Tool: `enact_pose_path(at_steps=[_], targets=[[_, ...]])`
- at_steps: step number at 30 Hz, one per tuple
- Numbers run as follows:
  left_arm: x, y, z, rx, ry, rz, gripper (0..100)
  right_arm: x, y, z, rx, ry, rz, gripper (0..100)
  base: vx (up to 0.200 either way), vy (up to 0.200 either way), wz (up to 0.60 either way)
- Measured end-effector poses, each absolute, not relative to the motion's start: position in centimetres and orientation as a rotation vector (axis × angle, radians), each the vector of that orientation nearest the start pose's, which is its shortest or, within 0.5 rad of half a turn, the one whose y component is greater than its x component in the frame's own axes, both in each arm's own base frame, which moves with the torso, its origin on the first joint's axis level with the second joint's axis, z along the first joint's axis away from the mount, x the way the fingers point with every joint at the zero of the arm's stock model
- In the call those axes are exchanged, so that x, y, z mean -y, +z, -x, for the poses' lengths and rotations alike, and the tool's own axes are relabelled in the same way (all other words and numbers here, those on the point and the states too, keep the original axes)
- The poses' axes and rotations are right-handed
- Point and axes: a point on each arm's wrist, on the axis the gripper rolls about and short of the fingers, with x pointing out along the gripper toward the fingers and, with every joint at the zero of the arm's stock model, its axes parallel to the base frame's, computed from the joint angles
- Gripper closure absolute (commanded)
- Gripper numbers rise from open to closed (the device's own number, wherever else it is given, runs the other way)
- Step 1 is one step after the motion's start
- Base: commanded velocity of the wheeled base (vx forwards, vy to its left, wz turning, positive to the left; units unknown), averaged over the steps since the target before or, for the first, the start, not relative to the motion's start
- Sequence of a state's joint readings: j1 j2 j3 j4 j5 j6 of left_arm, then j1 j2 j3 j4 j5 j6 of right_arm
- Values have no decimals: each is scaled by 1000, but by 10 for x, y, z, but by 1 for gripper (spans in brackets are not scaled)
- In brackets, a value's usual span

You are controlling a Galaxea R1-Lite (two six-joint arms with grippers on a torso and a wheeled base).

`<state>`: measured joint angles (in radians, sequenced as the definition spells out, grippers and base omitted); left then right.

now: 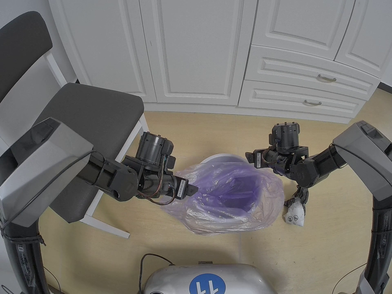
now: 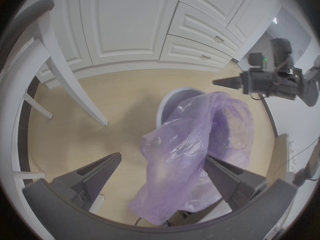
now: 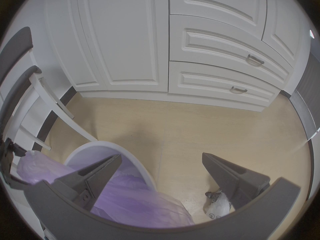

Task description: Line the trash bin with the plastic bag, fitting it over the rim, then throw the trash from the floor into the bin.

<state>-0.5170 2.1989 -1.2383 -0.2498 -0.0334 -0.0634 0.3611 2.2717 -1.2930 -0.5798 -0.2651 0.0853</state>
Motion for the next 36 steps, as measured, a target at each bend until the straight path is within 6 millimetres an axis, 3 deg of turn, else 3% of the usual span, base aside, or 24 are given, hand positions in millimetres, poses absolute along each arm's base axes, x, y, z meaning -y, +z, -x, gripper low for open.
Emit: enact_pose_path(at_steps=[5,11,20,27,36], targets=[[201,72,-380,-696,-454,-105,0,-149,96,-403,-420,130,45,0,0,0,0],[200,70,-403,-651,-398,-95,0,-142,118,-366,-467,264,83,0,0,0,0],[206,81,-427,-514,-327,-58,0,-129,113,-337,-550,341,311,0,0,0,0],[210,91,-438,-459,-315,-32,0,-130,94,-347,-592,328,321,0,0,0,0],[212,91,-444,-438,-306,-4,0,-130,81,-385,-544,191,232,0,0,0,0]])
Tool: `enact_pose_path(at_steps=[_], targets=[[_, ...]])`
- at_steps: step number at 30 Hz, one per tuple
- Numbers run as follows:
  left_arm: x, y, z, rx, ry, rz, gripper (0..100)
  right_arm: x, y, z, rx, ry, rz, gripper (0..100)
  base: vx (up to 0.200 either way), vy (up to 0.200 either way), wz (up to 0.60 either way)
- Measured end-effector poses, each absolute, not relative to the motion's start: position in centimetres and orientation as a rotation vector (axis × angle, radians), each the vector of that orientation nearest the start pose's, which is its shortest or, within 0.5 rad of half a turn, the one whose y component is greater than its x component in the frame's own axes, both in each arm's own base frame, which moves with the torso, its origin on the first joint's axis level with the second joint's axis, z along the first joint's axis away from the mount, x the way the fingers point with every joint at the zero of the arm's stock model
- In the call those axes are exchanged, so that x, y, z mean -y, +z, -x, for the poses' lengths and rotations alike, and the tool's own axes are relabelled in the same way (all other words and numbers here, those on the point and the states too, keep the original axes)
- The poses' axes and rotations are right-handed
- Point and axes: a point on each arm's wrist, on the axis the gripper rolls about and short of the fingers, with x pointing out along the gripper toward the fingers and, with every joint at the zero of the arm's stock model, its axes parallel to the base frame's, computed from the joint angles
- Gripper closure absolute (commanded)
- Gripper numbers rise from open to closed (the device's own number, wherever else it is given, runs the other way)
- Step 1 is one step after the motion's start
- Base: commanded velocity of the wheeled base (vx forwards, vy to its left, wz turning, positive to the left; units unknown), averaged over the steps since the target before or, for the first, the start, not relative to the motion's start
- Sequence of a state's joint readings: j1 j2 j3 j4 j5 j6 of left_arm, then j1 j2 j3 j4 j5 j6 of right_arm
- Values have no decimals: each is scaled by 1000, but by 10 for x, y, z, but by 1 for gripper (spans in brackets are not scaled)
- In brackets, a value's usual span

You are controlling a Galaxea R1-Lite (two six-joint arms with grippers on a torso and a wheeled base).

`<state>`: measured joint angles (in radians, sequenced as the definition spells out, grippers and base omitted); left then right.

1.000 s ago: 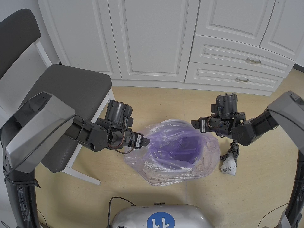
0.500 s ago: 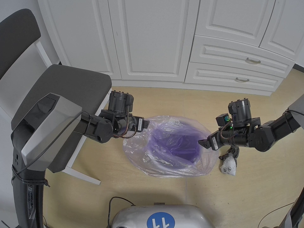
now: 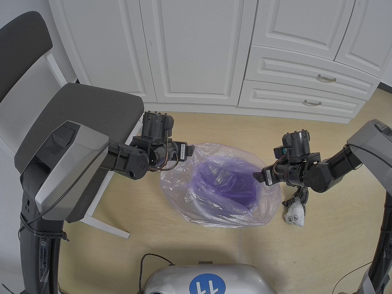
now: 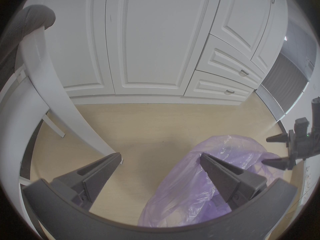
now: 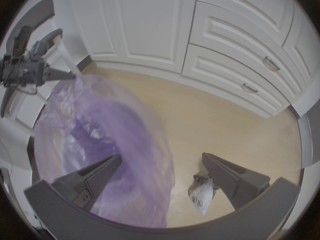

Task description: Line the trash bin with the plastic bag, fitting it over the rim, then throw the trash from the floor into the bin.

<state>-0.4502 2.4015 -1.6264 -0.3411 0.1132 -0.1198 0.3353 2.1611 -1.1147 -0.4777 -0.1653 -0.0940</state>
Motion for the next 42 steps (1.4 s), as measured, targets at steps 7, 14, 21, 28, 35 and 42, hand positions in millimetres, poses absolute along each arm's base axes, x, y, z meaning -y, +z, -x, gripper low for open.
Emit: enact_pose_path(at_steps=[7,14,21,28,35,42], targets=[[209,89,-454,-409,-295,9,0,-126,70,-414,-464,92,185,0,0,0,0],[202,88,-470,-373,-274,25,0,-116,52,-438,-457,31,148,0,0,0,0],[199,74,-479,-382,-270,26,0,-114,47,-458,-382,-32,87,0,0,0,0],[200,56,-484,-391,-268,21,0,-114,29,-469,-394,-42,87,0,0,0,0],[197,48,-486,-407,-261,17,0,-113,7,-478,-417,-51,92,0,0,0,0],[197,73,-478,-399,-272,16,0,-109,-1,-479,-433,-57,95,0,0,0,0]])
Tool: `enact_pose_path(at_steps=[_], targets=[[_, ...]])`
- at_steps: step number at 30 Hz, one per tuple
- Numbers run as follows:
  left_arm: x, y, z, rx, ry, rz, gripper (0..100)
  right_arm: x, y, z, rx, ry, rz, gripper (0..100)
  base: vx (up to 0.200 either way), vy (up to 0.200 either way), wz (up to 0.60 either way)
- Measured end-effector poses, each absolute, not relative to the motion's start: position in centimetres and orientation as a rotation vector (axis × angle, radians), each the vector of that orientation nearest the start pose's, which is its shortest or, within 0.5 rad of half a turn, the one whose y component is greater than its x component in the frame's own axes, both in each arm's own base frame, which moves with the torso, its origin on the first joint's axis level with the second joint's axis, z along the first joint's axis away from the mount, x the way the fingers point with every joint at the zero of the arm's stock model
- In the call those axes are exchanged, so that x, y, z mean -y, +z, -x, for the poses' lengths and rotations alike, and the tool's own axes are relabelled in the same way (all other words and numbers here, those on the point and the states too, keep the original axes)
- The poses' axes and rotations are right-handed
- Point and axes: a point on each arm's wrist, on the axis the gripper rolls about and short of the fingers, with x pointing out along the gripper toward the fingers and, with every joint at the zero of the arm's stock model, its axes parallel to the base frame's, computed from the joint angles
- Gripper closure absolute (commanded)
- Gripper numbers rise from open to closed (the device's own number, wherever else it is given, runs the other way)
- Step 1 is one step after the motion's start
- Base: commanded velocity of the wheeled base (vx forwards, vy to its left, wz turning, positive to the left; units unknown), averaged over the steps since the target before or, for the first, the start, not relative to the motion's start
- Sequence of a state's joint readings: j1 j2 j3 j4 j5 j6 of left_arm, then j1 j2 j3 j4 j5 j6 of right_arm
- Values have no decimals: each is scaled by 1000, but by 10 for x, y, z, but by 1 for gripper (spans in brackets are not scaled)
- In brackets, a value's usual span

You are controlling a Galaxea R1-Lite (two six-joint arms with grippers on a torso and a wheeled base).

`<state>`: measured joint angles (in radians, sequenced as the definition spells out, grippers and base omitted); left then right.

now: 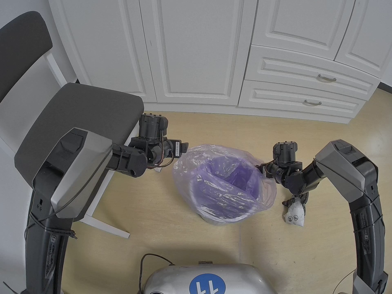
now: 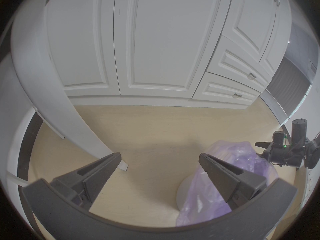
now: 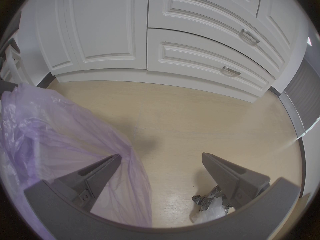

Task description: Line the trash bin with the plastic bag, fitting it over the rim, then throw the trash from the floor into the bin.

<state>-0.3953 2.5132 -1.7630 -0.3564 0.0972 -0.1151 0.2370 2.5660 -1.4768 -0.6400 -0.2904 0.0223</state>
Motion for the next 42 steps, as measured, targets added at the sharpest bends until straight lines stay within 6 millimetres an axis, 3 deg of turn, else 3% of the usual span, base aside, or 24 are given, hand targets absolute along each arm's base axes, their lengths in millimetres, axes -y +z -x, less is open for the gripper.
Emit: enact_pose_path(at_steps=[5,15,20,29,42], targets=[[201,92,-461,-432,-289,3,0,-106,16,-469,-435,-51,93,0,0,0,0],[213,119,-407,-503,-342,-38,0,-101,64,-431,-513,-14,116,0,0,0,0],[231,117,-389,-522,-371,-64,0,-96,80,-418,-509,12,118,0,0,0,0],[241,87,-376,-675,-250,-186,0,-87,83,-400,-538,49,227,0,0,0,0],[214,89,-335,-785,-228,-218,0,-83,74,-384,-592,109,313,0,0,0,0]])
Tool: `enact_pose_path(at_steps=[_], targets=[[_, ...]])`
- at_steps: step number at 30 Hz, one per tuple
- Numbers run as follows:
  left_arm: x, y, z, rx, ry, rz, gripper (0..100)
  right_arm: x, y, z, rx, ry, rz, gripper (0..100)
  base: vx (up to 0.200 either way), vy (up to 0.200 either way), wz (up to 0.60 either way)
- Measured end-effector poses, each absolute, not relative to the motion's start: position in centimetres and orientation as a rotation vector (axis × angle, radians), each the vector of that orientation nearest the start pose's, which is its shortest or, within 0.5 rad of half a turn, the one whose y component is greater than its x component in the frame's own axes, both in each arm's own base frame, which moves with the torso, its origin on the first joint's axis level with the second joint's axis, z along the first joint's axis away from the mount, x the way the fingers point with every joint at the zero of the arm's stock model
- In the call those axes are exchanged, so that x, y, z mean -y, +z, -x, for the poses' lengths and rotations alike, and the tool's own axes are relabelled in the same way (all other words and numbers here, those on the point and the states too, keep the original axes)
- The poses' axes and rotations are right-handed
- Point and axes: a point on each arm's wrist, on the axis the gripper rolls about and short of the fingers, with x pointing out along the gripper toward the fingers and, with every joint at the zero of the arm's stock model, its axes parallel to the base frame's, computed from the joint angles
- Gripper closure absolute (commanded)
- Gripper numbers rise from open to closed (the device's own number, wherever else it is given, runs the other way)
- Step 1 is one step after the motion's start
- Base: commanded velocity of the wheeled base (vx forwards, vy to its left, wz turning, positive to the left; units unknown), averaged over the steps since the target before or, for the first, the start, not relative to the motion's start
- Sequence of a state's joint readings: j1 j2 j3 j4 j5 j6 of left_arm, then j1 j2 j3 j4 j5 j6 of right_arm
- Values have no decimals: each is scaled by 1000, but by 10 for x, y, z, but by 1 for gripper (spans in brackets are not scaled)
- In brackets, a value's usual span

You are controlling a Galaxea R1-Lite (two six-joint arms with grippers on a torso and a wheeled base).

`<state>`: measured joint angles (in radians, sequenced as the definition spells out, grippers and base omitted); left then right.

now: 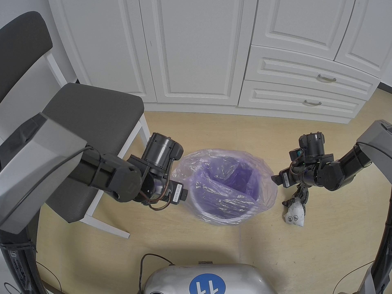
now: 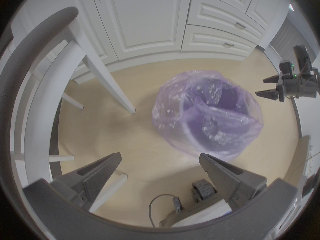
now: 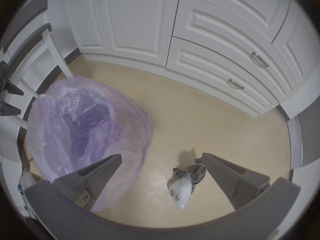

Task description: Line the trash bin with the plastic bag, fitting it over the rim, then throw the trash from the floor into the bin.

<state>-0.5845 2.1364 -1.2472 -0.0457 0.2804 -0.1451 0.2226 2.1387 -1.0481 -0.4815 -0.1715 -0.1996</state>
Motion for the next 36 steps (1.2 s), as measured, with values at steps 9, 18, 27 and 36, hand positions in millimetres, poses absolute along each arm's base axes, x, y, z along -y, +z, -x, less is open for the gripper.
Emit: enact_pose_path(at_steps=[9,18,27,36], targets=[[193,88,-301,-845,-230,-241,0,-82,60,-375,-646,148,370,0,0,0,0],[193,107,-299,-734,-276,-168,0,-81,57,-367,-665,175,386,0,0,0,0],[214,113,-320,-649,-303,-132,0,-89,44,-353,-713,246,489,0,0,0,0],[243,100,-352,-619,-320,-125,0,-113,19,-339,-773,342,559,0,0,0,0]])
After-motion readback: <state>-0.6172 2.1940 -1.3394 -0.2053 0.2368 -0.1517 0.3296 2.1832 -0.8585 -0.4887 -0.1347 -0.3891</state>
